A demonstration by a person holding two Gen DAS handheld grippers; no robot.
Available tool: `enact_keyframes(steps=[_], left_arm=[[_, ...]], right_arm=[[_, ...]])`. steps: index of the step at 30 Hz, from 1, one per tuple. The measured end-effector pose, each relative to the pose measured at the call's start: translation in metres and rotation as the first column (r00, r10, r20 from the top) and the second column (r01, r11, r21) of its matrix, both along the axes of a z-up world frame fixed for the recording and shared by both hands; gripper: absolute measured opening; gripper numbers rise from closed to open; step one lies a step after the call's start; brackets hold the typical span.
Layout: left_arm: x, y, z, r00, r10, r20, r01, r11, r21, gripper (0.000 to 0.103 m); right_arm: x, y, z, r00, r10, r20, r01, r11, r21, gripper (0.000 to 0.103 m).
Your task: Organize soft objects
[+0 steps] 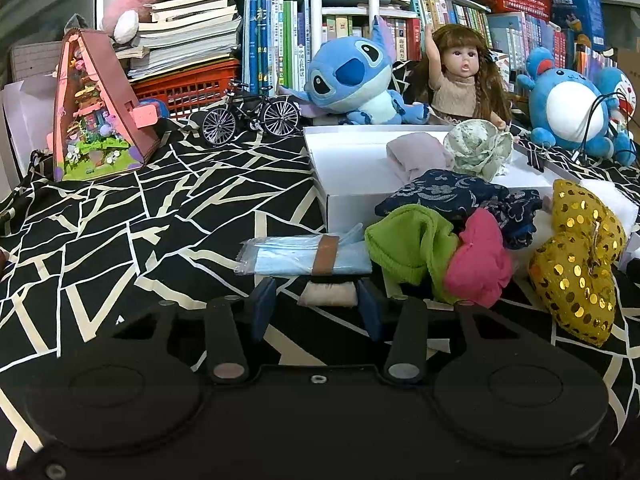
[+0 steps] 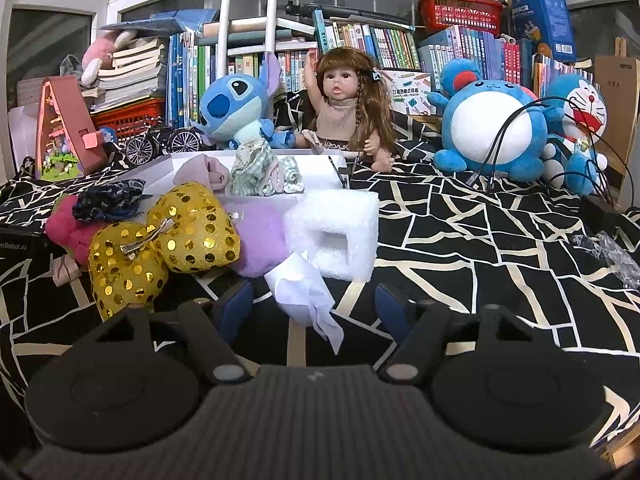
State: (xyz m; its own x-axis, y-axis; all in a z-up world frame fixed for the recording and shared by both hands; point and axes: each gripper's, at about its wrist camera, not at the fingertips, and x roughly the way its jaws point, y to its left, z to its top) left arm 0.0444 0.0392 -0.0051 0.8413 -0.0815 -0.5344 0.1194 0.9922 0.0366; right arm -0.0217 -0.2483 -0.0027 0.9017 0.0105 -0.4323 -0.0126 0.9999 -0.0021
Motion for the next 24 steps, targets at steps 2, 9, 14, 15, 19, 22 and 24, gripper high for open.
enact_keyframes(steps=[2,9,14,15,19,22,24], left_arm=[[-0.001,0.000,-0.001,1.000,-0.003,0.000,0.003,1.000,-0.002,0.037],[-0.006,-0.001,-0.001,1.000,0.008,0.009,-0.008,1.000,-0.008,0.027],[-0.012,-0.003,0.001,1.000,0.001,0.018,-0.001,1.000,-0.003,0.027],[-0.013,-0.003,0.002,1.000,0.000,0.020,0.000,1.000,-0.003,0.027],[-0.016,-0.003,0.006,1.000,0.000,0.028,0.000,1.000,-0.009,0.027],[-0.016,-0.003,0.008,0.999,0.002,0.032,-0.001,1.000,-0.013,0.027],[-0.017,-0.003,0.010,0.999,0.003,0.037,-0.002,1.000,-0.013,0.027]], right_arm=[[0.001,0.000,-0.001,1.000,0.001,-0.003,-0.001,1.000,0.002,0.076],[0.002,0.001,-0.002,1.000,0.003,-0.008,-0.003,1.000,0.011,0.074],[0.002,0.000,0.000,1.000,0.006,0.000,-0.006,1.000,0.015,0.071],[0.002,0.000,0.000,1.000,0.006,0.001,-0.006,1.000,0.016,0.070],[0.003,0.000,0.002,1.000,0.007,-0.001,-0.007,1.000,0.028,0.057],[0.004,0.000,0.002,1.000,0.007,-0.003,-0.007,0.999,0.032,0.044],[0.003,0.001,0.003,1.000,0.007,-0.004,-0.007,1.000,0.031,0.037]])
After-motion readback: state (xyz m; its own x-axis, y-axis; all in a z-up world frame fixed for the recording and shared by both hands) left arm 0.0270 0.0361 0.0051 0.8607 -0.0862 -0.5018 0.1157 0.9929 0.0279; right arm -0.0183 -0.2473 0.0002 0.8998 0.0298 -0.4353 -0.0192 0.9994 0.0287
